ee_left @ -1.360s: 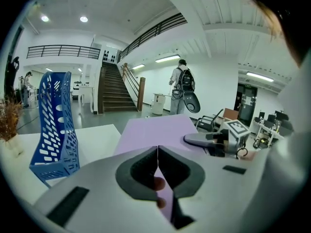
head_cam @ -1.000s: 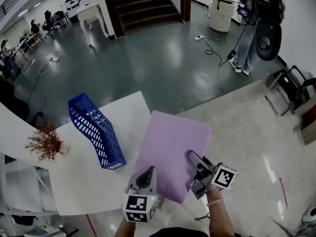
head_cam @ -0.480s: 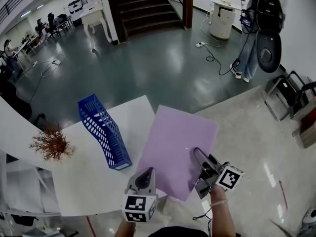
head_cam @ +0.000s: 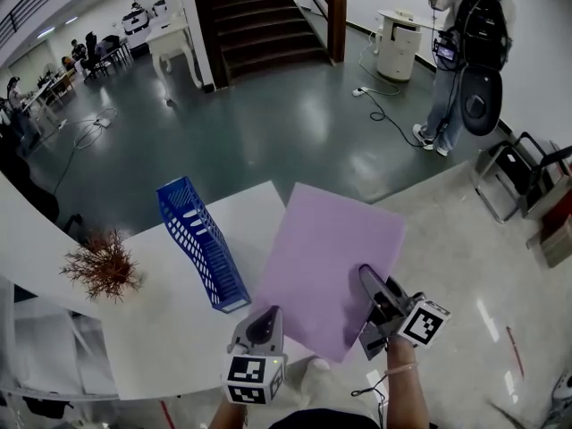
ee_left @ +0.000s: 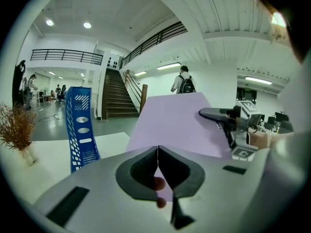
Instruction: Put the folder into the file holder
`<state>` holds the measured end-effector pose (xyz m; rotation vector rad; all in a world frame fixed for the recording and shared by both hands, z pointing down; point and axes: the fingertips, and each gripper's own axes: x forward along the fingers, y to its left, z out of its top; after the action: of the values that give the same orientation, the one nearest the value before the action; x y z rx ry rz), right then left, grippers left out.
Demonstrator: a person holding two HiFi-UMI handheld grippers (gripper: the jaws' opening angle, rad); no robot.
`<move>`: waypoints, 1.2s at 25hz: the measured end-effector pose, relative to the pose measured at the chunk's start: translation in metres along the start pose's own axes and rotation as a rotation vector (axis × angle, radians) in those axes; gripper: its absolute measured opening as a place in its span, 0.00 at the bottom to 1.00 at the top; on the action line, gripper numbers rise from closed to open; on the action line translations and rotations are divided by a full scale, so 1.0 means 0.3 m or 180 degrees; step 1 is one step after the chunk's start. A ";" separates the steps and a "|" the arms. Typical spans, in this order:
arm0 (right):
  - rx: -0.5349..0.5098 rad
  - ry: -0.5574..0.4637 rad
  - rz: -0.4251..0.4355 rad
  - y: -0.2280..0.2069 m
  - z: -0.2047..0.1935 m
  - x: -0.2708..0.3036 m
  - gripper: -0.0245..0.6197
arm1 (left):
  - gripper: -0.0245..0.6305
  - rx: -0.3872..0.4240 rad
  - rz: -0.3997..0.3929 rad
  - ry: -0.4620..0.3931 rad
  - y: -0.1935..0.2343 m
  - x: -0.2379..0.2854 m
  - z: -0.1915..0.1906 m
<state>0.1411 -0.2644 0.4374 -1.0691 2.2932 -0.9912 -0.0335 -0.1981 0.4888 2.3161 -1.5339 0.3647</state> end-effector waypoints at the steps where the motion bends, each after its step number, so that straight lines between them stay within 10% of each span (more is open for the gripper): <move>1: -0.0015 -0.0020 -0.0007 0.012 0.002 0.000 0.24 | 0.04 -0.0002 -0.0009 -0.0007 0.007 -0.008 0.001; 30: -0.0599 -0.0737 -0.0158 0.406 -0.044 0.085 0.24 | 0.04 0.0169 -0.0290 -0.0133 0.238 -0.243 0.006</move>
<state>0.0581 -0.2240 0.3530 -1.2511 2.2099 -0.6401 -0.1275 -0.1635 0.4683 2.4392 -1.4482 0.3399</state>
